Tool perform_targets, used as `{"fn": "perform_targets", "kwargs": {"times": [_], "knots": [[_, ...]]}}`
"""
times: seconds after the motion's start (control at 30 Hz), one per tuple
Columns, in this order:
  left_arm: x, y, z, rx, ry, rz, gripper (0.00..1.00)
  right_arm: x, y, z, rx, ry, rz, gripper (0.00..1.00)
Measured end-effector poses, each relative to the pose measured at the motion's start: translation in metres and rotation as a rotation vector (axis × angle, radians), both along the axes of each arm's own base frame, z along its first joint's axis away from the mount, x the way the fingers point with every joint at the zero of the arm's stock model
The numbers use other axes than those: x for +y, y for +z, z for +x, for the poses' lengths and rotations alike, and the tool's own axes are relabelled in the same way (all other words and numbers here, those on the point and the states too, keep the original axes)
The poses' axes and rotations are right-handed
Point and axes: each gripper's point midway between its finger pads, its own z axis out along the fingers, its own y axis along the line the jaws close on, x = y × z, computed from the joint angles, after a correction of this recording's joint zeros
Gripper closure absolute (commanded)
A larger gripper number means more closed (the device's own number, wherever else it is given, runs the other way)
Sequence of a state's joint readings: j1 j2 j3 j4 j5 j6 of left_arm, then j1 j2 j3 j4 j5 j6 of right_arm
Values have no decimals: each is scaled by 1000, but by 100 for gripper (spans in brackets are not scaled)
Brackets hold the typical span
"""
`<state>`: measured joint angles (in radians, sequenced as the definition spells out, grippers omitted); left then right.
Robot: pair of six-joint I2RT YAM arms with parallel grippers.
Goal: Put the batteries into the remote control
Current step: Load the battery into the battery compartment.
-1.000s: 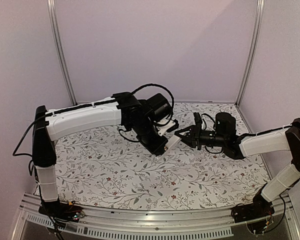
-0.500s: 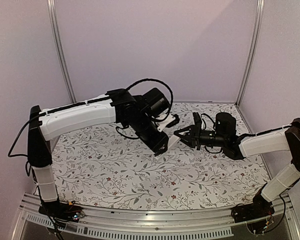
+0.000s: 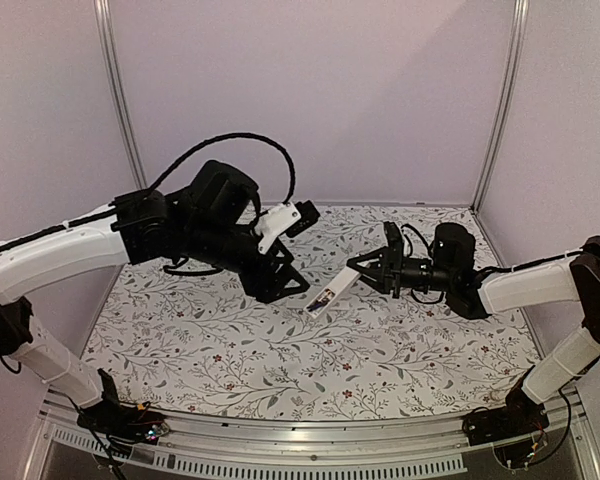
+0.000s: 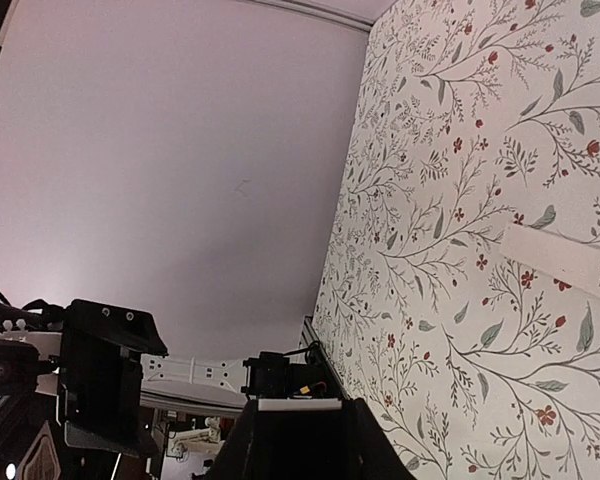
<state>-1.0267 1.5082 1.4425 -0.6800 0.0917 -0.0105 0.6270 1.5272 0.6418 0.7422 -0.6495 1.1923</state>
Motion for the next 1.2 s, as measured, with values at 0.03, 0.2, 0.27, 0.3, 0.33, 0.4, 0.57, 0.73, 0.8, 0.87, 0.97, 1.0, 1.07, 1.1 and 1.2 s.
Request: {"fn": "perform_targets", "kwargs": {"times": [0.03, 0.2, 0.27, 0.3, 0.33, 0.4, 0.57, 0.73, 0.8, 0.87, 0.97, 1.0, 1.07, 1.1, 1.2], "knots": [[7, 4, -6, -40, -35, -15, 26, 1, 1, -2, -2, 11, 5, 100], [29, 21, -35, -228, -243, -54, 44, 3, 5, -11, 1, 66, 19, 100], [28, 21, -44, -286, -334, -39, 53, 4, 6, -13, 7, 82, 24, 100], [26, 18, -46, -311, -370, -22, 56, 5, 7, -14, 10, 89, 26, 100], [24, 13, -49, -332, -407, -2, 60, 5, 7, -15, 12, 94, 28, 100], [17, 2, -59, -369, -488, 43, 65, 5, 8, -17, 16, 106, 32, 100], [6, -21, -72, -405, -614, 110, 72, 6, 9, -20, 34, 122, 39, 100], [3, -26, -73, -443, -662, 131, 75, 8, 12, -21, 38, 134, 47, 100], [2, -29, -72, -451, -673, 140, 77, 8, 15, -21, 34, 139, 52, 100], [0, -34, -71, -457, -683, 155, 79, 9, 16, -22, 35, 142, 56, 100], [-1, -40, -67, -463, -687, 177, 81, 9, 16, -23, 36, 145, 56, 100], [-1, -41, -67, -465, -687, 182, 81, 9, 16, -23, 36, 146, 56, 100], [-2, -42, -65, -470, -683, 189, 82, 10, 16, -24, 37, 150, 57, 100], [-2, -41, -64, -474, -680, 190, 82, 11, 16, -24, 37, 152, 57, 100], [-3, -39, -60, -491, -667, 191, 83, 11, 17, -25, 36, 155, 58, 100]]}}
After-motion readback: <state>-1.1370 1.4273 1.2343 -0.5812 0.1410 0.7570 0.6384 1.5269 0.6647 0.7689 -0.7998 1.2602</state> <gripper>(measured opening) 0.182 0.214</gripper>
